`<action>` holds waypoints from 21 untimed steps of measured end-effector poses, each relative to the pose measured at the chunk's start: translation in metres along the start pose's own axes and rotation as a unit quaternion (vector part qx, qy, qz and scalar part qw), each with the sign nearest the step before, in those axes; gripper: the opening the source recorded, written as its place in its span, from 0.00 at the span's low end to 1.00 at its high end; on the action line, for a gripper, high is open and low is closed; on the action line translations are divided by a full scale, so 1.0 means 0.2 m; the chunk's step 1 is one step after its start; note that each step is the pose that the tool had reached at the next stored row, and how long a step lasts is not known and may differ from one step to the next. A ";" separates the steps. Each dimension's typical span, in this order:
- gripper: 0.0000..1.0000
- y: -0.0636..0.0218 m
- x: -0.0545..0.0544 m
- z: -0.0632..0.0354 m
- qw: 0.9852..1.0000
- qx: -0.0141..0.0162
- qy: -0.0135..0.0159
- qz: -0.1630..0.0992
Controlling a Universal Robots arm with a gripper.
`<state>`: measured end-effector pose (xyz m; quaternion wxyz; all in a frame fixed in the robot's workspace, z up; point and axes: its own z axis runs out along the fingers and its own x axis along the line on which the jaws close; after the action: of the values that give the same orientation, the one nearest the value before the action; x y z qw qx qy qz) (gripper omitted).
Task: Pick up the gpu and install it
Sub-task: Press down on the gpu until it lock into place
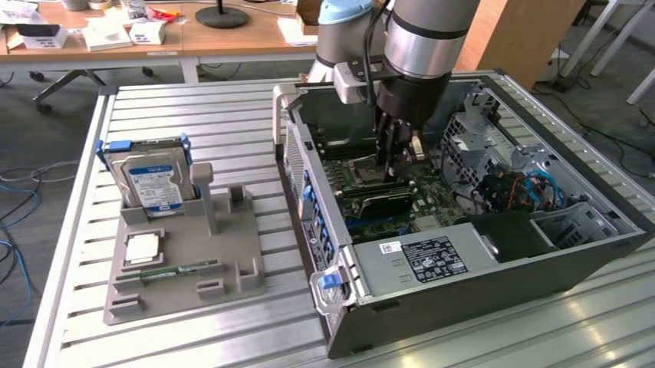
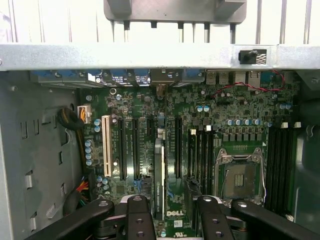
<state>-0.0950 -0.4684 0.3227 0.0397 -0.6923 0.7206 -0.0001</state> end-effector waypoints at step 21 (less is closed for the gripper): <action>0.11 0.000 0.00 0.000 1.000 0.000 0.000 0.000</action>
<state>-0.0950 -0.4684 0.3227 0.0398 -0.6922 0.7206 -0.0001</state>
